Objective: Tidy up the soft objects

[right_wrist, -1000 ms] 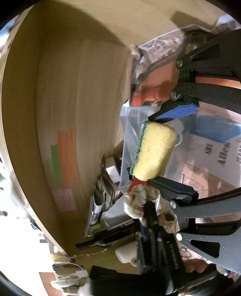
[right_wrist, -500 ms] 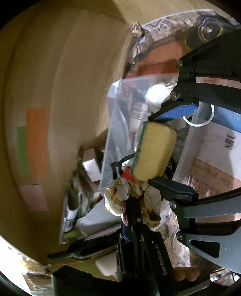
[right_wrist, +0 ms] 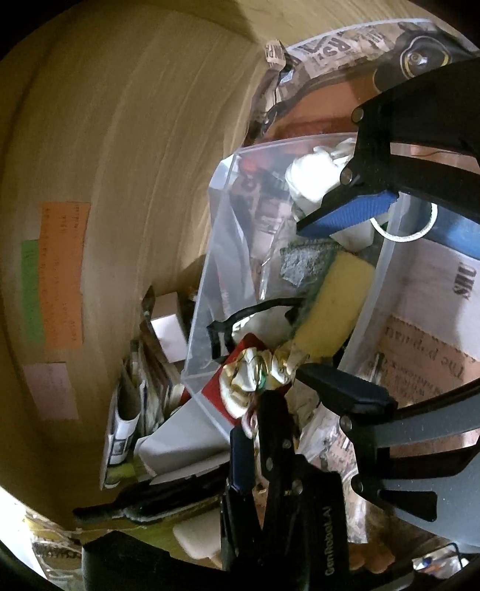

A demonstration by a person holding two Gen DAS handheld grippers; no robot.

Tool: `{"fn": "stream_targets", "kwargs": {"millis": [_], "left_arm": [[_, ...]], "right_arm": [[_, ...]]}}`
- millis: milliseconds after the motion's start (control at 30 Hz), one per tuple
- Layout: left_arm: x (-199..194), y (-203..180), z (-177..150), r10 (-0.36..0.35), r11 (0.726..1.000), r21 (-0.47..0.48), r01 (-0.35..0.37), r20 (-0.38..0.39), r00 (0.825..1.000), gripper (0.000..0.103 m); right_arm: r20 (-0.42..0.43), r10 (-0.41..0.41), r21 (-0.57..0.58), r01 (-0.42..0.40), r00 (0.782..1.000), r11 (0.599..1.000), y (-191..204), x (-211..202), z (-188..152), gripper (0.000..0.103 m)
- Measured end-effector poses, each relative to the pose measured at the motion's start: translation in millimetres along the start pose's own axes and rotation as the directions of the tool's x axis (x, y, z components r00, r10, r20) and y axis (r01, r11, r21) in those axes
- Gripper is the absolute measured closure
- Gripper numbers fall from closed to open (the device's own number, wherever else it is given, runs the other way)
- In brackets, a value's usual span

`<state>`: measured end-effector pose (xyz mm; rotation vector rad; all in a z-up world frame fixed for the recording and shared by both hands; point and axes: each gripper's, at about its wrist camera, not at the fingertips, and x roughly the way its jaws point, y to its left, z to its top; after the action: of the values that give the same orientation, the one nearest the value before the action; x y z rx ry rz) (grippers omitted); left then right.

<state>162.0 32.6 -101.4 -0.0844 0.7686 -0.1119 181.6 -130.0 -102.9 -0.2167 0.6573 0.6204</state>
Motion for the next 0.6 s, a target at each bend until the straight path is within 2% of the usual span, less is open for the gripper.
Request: {"fn": "stream_targets", "kwargs": {"millis": [133,267,500,600], "left_arm": [[-27,0,3,0.014,1.0,-0.005,-0.014,0.077,0.997,0.05],[-64,-5,4,0.038,0.999,0.002,-0.039,0.182,0.983,0.05],[-120,-16,3,0.063,0.998,0.008,-0.069,0.334,0.941,0.049],[-141,-21,-1,0.073,0.996,0.013,-0.084,0.39,0.918,0.041]], "right_arm": [[0.053,0.024,0.013,-0.025,0.998,1.0,1,-22,7,0.036],[0.142,0.036,0.023,-0.04,0.989,0.999,4,-58,15,0.036],[0.305,0.032,0.039,-0.046,0.952,0.998,7,-122,27,0.035],[0.351,0.024,0.048,-0.044,0.936,0.998,7,-140,27,0.032]]}}
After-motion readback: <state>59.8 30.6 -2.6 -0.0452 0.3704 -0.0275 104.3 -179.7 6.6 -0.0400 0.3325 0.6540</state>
